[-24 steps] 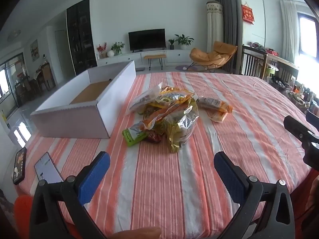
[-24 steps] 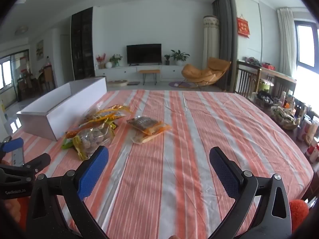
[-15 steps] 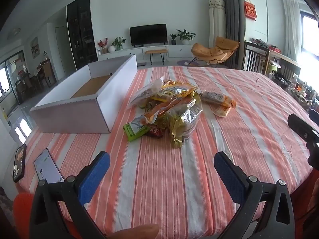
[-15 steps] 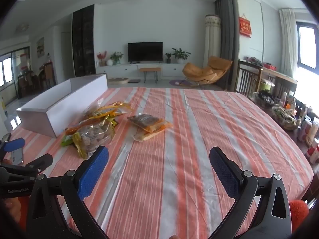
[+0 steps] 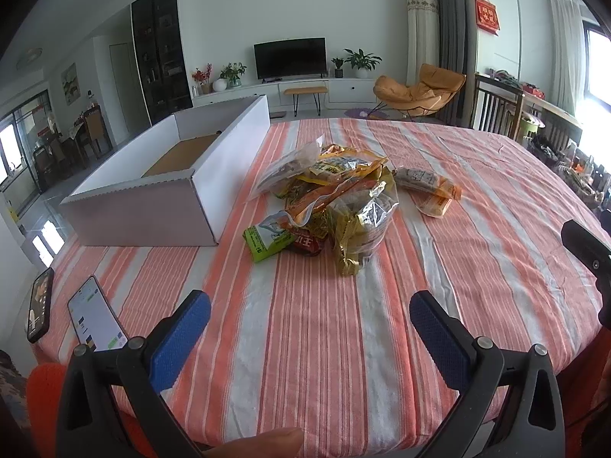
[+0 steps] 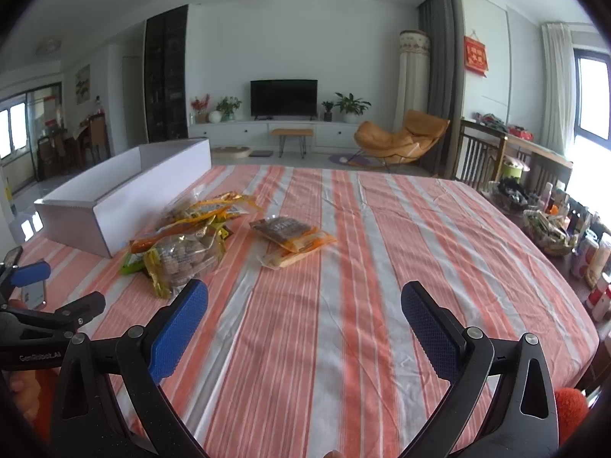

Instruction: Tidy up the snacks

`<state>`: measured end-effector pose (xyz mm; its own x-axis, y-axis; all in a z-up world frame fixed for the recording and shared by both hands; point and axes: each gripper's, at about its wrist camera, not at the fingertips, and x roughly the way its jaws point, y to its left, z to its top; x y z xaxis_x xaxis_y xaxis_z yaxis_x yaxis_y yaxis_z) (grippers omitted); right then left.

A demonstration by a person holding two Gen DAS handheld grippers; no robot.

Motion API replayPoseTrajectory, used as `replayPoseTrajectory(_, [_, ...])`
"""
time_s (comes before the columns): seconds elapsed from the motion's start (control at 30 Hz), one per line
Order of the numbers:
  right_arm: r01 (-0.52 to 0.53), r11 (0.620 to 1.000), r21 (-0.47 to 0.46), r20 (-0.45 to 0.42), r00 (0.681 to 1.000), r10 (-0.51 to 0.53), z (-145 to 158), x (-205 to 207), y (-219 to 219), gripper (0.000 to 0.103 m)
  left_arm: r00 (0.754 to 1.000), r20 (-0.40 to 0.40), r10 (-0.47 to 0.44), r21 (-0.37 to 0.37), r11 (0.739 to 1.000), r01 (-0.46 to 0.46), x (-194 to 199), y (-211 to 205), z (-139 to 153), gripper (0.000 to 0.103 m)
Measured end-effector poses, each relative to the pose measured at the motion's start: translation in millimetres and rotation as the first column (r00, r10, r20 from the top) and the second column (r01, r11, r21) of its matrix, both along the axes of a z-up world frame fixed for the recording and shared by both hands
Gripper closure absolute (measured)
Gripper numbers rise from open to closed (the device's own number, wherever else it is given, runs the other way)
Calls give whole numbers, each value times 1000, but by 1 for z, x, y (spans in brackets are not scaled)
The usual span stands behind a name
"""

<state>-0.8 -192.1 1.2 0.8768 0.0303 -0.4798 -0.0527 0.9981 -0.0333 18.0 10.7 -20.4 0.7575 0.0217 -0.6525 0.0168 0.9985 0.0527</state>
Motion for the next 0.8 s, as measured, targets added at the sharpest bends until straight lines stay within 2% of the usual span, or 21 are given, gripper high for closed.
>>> replayPoseTrajectory(0.8, [-9, 1000, -15, -28, 1000, 8, -8, 2, 2, 1, 999, -33, 11, -10, 1000, -11, 6, 4, -9, 0])
